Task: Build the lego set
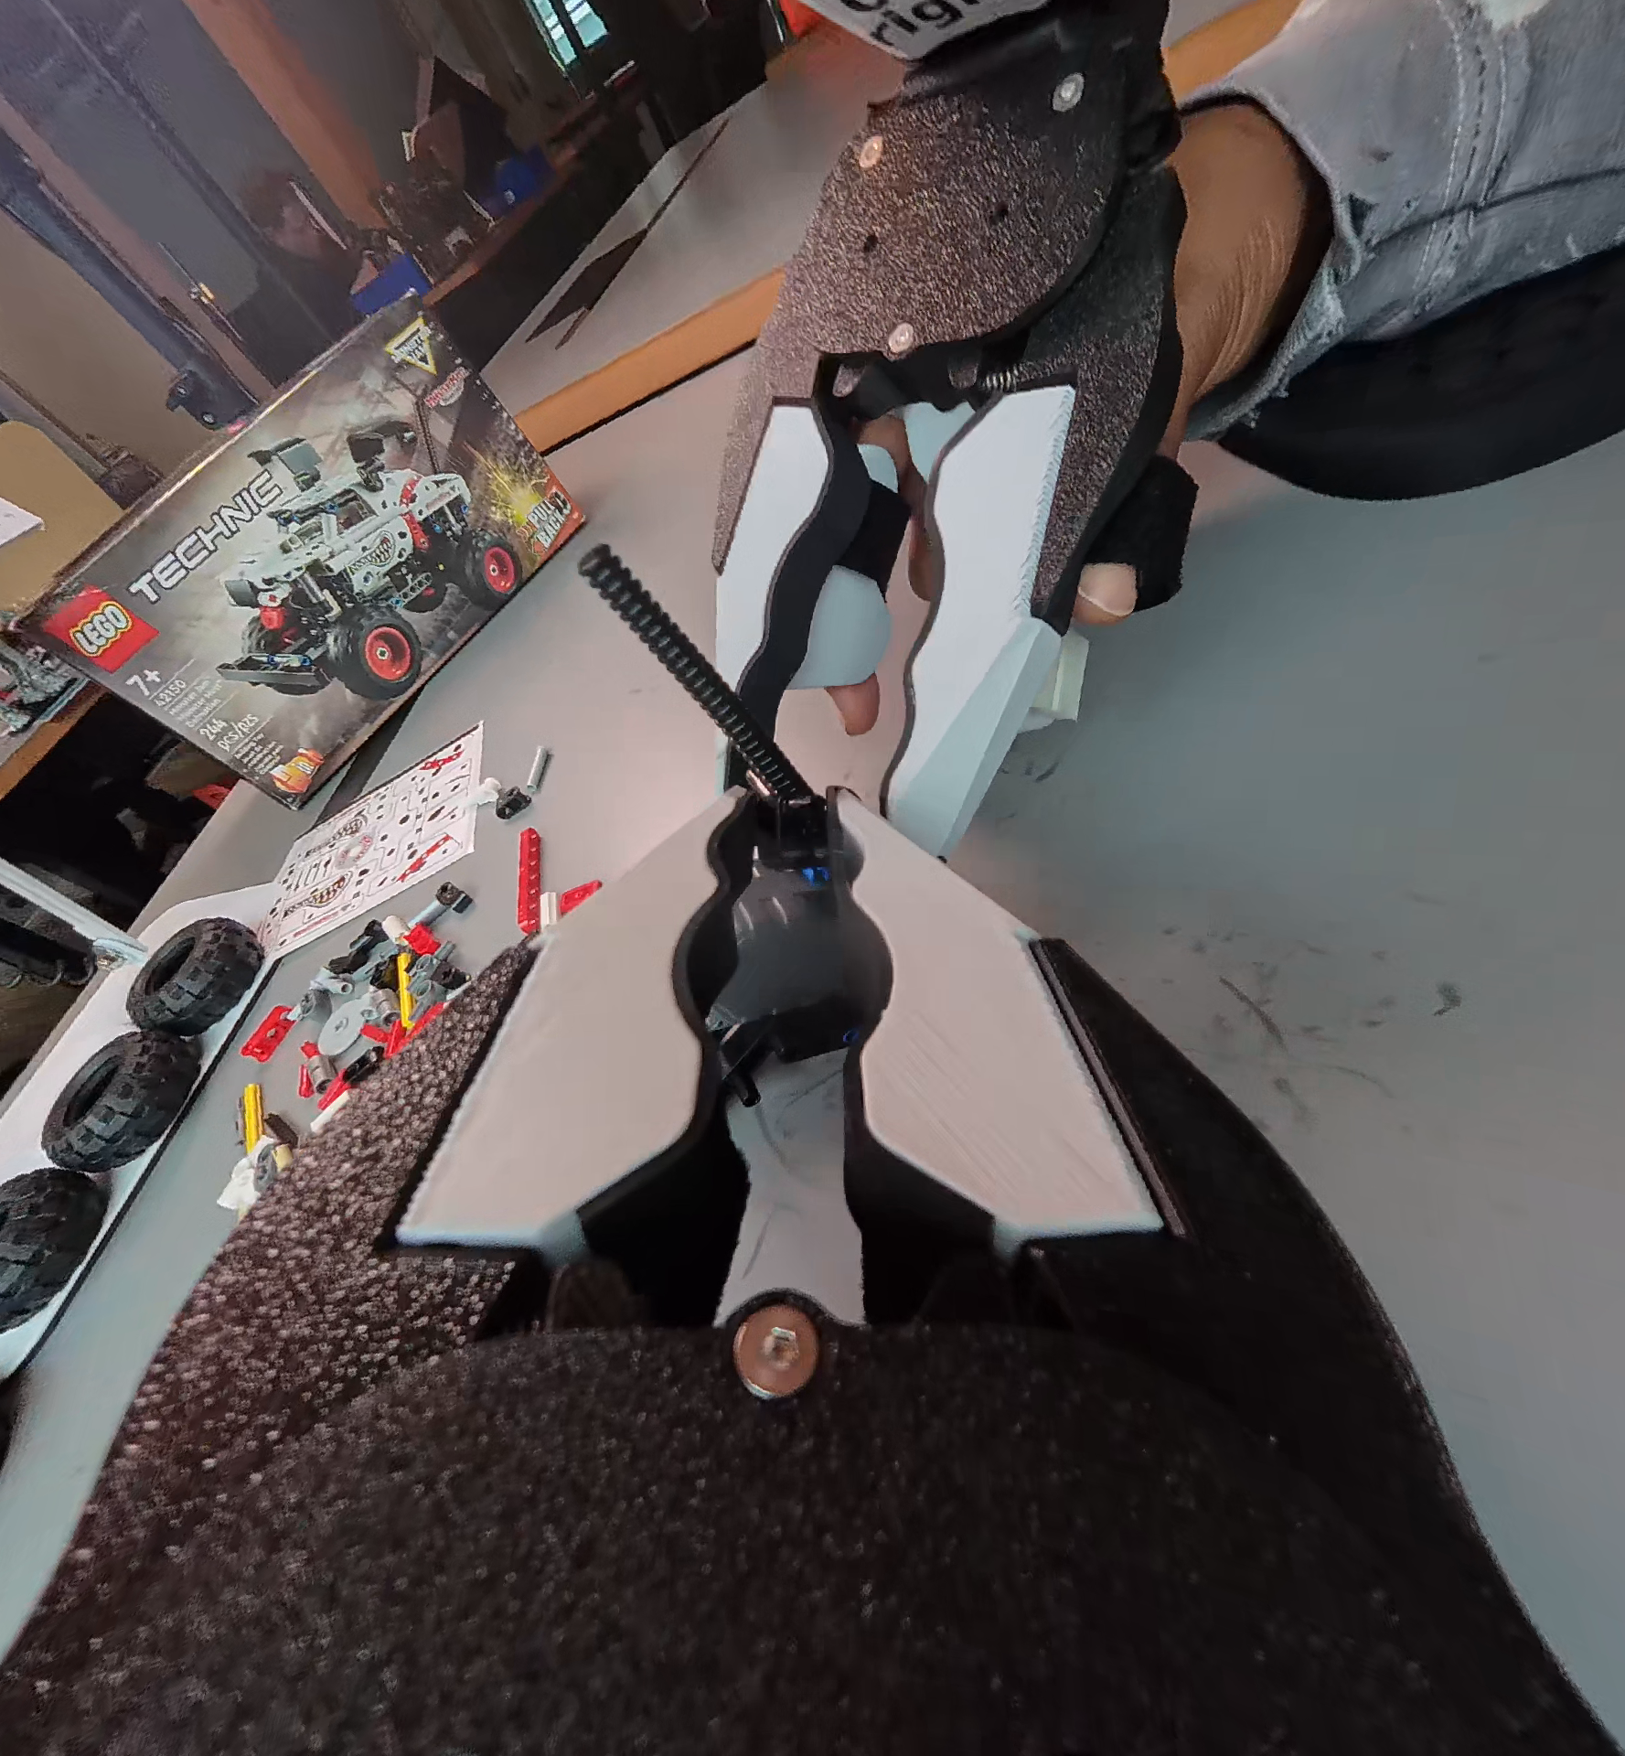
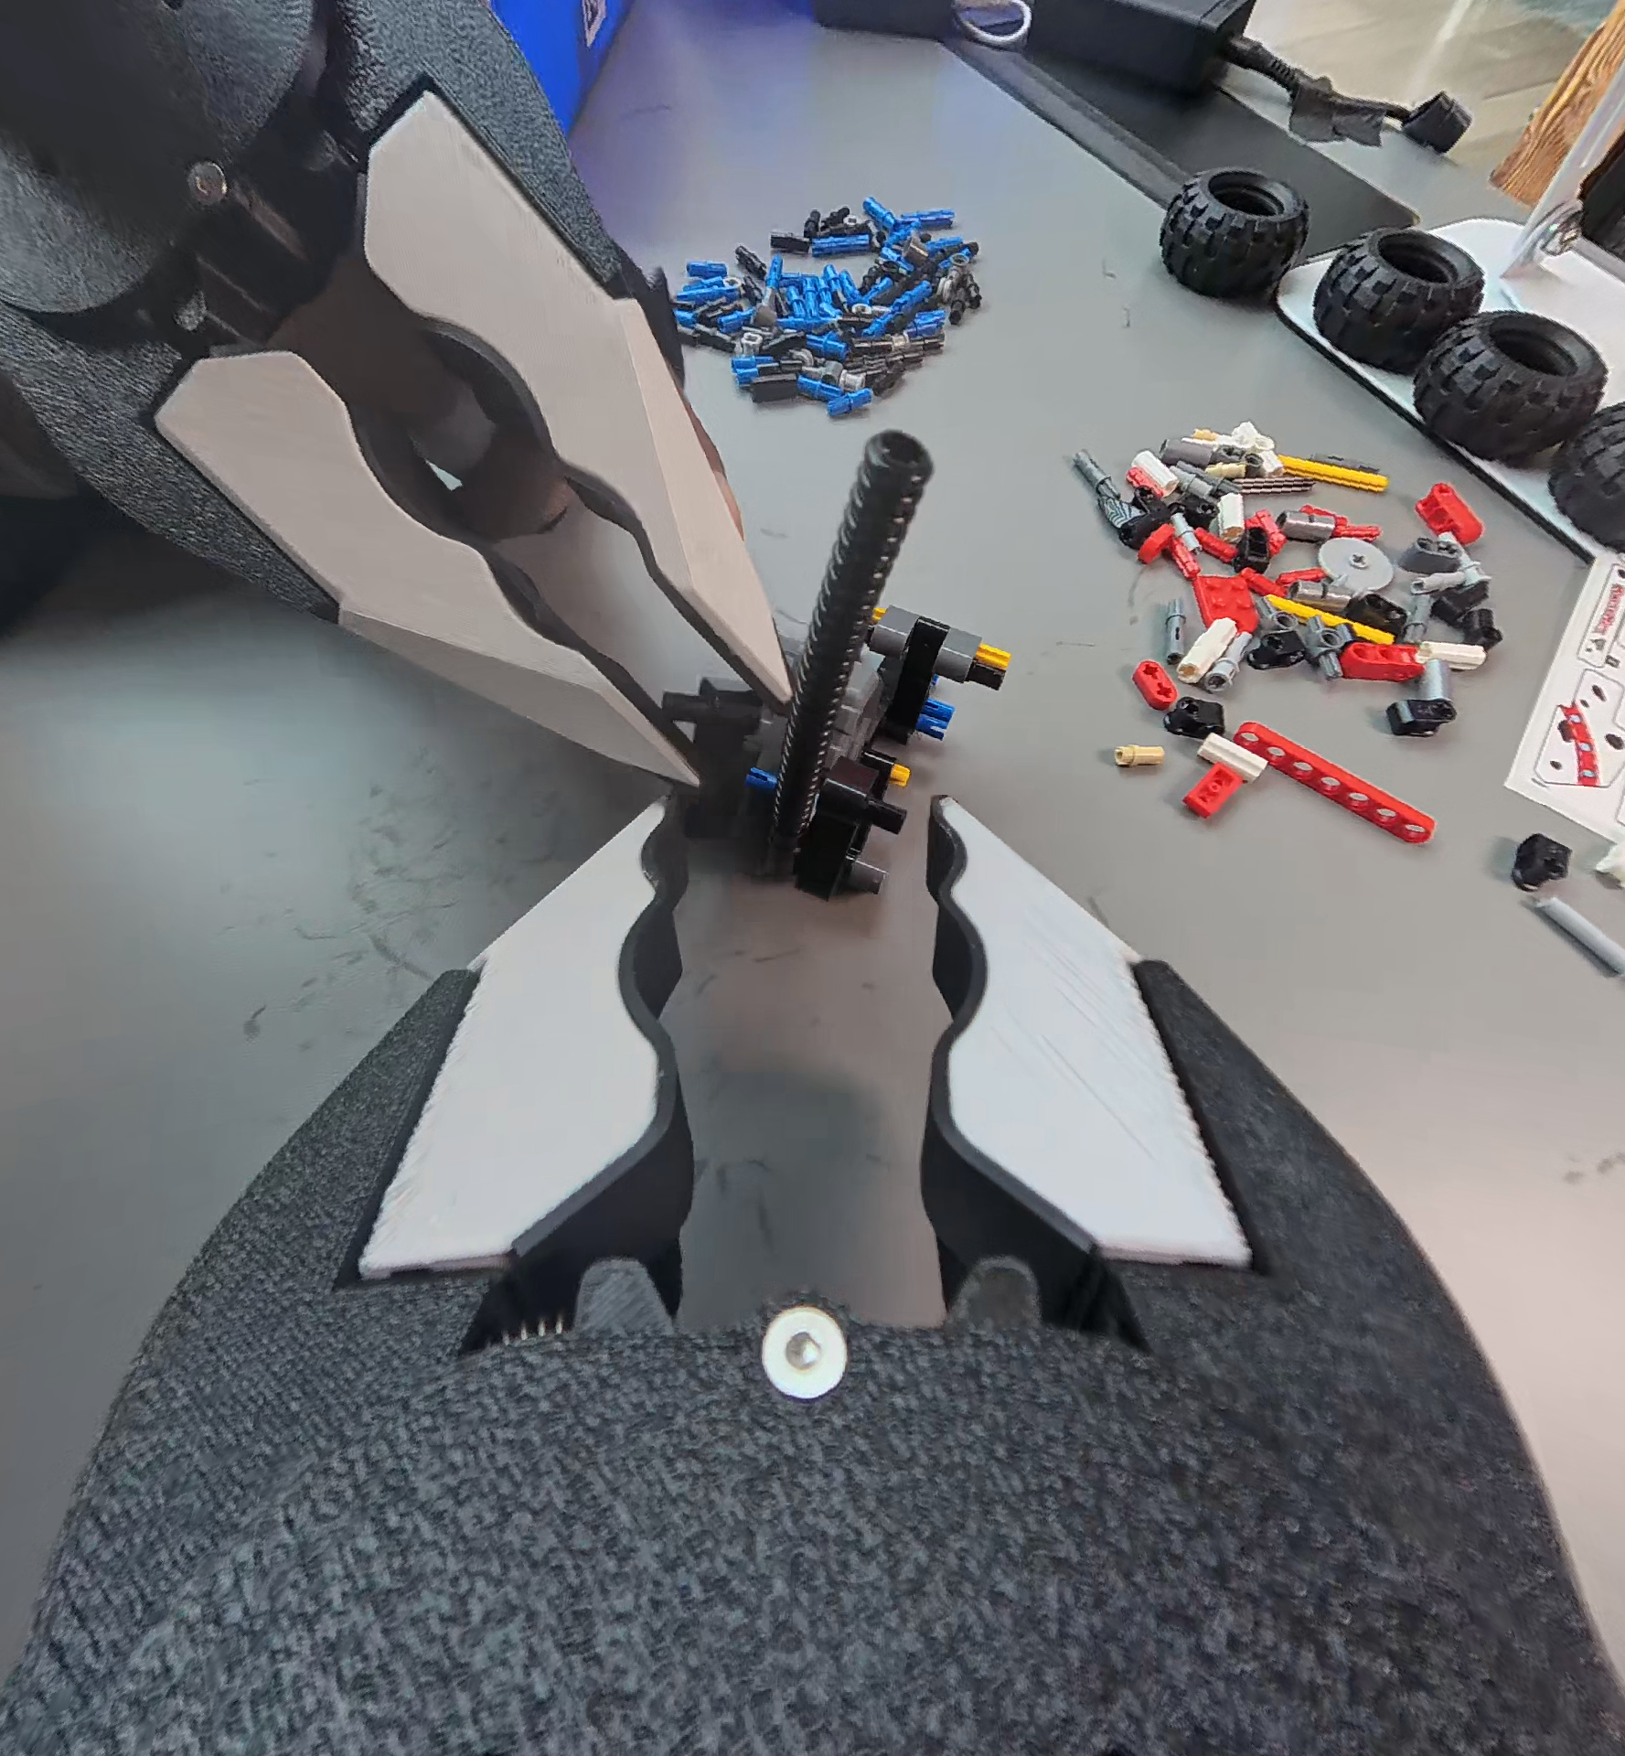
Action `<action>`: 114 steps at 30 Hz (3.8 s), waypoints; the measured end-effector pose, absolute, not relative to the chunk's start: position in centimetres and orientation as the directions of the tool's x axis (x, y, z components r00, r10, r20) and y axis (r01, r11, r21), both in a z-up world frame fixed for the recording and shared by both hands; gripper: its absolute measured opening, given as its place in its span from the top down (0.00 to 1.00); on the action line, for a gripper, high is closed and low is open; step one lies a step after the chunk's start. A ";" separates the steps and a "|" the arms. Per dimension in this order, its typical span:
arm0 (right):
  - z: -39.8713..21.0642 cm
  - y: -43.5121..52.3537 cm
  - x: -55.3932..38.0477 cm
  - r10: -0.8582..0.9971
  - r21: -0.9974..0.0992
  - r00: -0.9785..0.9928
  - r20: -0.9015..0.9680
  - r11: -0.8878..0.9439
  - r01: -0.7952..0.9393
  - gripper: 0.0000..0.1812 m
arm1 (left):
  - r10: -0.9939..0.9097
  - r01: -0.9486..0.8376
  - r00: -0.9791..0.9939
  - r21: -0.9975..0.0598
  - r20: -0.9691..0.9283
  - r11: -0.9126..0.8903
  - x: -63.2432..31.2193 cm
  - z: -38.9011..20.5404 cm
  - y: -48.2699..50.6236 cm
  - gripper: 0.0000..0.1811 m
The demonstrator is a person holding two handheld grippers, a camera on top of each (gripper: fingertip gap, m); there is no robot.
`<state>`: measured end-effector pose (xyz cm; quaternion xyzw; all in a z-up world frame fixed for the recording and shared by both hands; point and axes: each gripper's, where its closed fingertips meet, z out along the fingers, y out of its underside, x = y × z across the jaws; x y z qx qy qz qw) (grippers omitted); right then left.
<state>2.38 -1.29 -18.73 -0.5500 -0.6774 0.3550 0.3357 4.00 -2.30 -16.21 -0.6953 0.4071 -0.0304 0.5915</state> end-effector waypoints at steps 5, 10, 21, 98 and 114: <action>-16.8 -1.2 4.0 0.981 -0.858 -0.112 0.159 0.193 0.476 0.69 | -0.584 -0.425 0.713 -0.901 -0.388 0.080 4.1 -13.3 -3.5 0.92; -13.4 -5.5 4.2 0.964 -0.947 -0.262 -0.048 0.040 0.320 0.84 | -0.594 -0.365 0.720 -0.924 -0.360 0.118 4.9 -11.8 -4.1 0.92; -15.1 -3.4 3.9 0.942 -0.874 -0.088 0.325 0.334 0.353 0.94 | -0.551 -0.227 0.832 -0.945 -0.062 -0.237 4.3 -14.3 -2.9 0.86; -17.4 -3.4 3.3 0.909 -0.821 -0.071 0.412 0.403 0.404 0.95 | -0.394 -0.338 0.900 -0.867 -0.185 -0.366 2.6 -16.9 -3.5 0.96; -17.5 -3.5 3.5 0.800 -0.717 -0.077 0.596 0.572 0.398 0.94 | -0.412 -0.359 0.885 -0.881 -0.217 -0.308 3.1 -16.5 -3.6 0.96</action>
